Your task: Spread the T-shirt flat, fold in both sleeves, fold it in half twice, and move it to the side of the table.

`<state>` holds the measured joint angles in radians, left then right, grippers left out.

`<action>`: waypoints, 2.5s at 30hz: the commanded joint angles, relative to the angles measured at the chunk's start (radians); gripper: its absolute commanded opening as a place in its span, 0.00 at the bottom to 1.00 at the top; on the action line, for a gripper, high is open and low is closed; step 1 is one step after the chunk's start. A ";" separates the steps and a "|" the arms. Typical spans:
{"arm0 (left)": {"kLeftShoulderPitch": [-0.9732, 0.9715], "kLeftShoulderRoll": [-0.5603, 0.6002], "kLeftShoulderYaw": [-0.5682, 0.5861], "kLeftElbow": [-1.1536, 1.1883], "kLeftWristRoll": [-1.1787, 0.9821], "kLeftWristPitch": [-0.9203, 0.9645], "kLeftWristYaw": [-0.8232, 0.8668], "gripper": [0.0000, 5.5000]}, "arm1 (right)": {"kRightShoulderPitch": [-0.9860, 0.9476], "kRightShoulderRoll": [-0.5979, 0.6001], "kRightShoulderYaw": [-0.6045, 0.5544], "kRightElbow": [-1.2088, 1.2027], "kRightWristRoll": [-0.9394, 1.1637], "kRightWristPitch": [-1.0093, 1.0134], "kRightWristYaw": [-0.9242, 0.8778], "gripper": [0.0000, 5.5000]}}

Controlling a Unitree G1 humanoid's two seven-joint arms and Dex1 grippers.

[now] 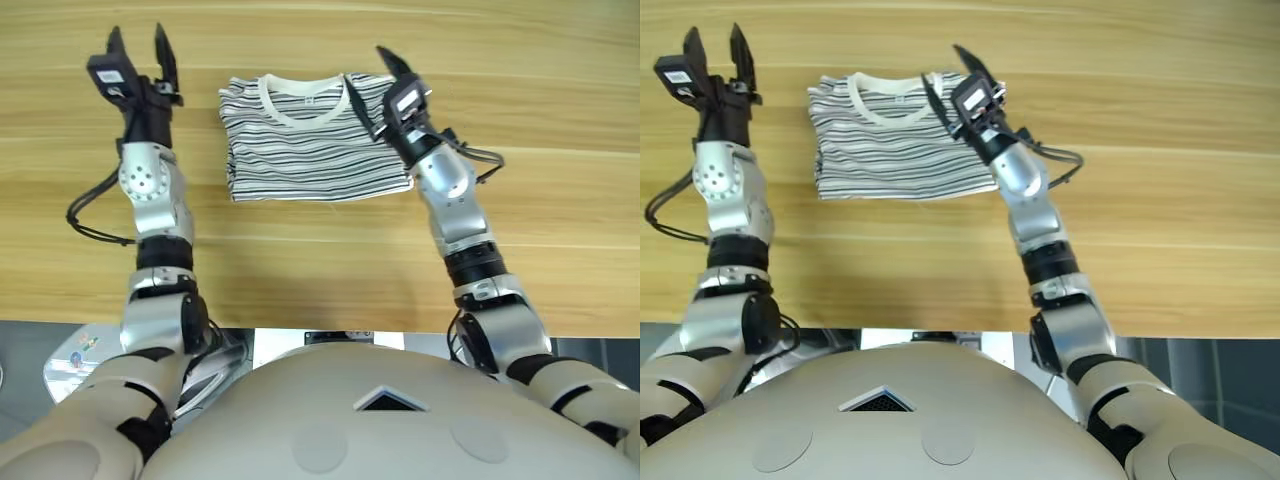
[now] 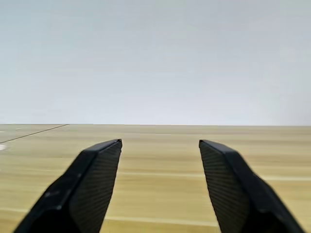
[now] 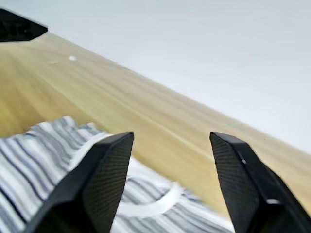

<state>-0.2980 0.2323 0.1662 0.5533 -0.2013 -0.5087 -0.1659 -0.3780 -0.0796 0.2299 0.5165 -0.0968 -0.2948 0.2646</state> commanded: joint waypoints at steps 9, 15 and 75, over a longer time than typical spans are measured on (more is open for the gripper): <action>-0.036 0.110 -0.176 -0.045 0.298 0.108 -0.057 0.54 | -0.255 0.084 -0.259 0.657 0.147 0.272 -0.155 0.53; -0.112 0.131 -0.209 0.041 0.362 0.101 -0.052 0.54 | -0.011 0.037 -0.307 0.249 0.200 0.427 -0.122 0.53; 1.067 0.172 -0.355 -1.214 -0.064 0.719 -0.365 0.54 | 0.813 -0.368 -0.274 -0.959 0.355 0.419 0.299 0.53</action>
<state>0.7993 0.4194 -0.2225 -0.6693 -0.2592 0.2089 -0.5622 0.3863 -0.3920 0.0328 -0.4267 0.2023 0.1876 0.4818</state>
